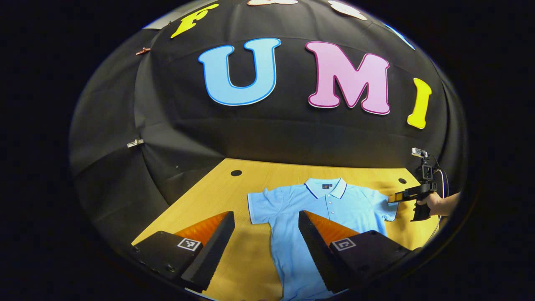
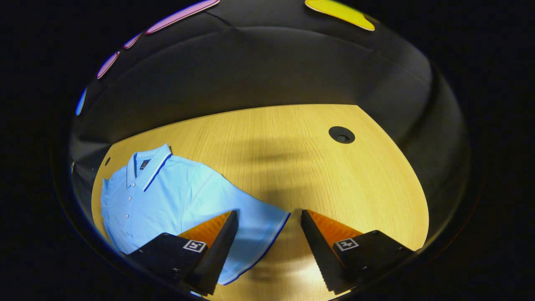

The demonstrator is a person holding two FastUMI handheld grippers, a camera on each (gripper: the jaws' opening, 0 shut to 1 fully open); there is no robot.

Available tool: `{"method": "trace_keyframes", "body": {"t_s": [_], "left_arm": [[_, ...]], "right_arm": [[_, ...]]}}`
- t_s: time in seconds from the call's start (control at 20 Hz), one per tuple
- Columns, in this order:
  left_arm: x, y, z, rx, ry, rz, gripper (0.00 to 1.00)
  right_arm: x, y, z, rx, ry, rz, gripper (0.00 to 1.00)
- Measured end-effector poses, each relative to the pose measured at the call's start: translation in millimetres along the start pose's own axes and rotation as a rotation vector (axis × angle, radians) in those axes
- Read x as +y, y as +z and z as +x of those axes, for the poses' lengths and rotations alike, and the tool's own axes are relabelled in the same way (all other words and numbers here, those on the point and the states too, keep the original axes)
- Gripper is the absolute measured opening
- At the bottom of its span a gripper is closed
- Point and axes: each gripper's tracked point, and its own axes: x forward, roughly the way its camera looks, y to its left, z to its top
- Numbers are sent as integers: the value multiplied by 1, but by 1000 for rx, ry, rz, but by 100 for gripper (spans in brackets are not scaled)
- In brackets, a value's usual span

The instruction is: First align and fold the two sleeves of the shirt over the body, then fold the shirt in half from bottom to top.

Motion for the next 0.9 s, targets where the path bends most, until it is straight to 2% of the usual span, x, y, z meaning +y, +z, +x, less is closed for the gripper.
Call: {"method": "trace_keyframes", "body": {"t_s": [0.2,0.25,0.4,0.5,0.9], "left_arm": [[7,-8,-3,17,15,-35,98],[8,-9,-6,18,17,-44,98],[12,-15,-10,22,20,-34,98],[16,-18,-13,24,24,-23,98],[32,-19,-28,6,44,-31,98]], "right_arm": [[9,2,-3,-3,26,-7,63],[11,3,-2,-1,30,1,33],[17,5,-3,-11,33,-13,10],[19,7,-5,-18,28,-44,6],[43,33,-27,-59,44,-63,6]]}}
